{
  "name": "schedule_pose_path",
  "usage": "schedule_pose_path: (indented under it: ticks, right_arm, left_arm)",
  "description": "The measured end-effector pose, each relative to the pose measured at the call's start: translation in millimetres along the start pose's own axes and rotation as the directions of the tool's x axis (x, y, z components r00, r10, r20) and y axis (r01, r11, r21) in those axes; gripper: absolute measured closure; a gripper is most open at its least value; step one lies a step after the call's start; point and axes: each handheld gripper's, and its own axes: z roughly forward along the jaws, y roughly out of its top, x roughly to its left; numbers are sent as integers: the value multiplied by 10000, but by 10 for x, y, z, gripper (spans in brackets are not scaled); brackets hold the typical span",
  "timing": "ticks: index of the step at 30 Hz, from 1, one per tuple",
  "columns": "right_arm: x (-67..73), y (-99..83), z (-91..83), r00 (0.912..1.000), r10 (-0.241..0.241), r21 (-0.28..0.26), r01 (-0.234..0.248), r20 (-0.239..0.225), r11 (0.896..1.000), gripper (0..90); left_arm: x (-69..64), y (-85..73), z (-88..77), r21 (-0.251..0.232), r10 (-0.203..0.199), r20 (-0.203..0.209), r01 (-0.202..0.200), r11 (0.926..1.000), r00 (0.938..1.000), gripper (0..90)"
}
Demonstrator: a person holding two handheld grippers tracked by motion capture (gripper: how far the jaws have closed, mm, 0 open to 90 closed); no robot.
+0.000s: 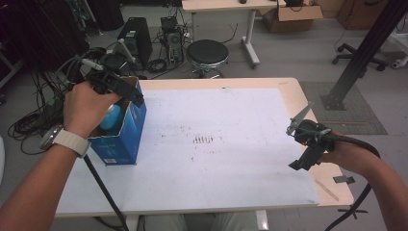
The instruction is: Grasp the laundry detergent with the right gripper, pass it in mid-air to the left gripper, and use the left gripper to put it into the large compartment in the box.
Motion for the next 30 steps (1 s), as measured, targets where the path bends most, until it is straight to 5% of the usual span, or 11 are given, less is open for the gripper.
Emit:
schedule_pose_path:
  ticks: [18,30]
  right_arm:
    - [0,41,27,9999,-89,81,90,-99,9999,70]
    - [-9,51,19,9998,-104,113,105,-141,9999,69]
  left_arm:
    - [-410,389,153,98,1646,699,-1657,9861,9839,70]
    - [-574,500,310,310,2652,1104,-2700,9624,9579,70]
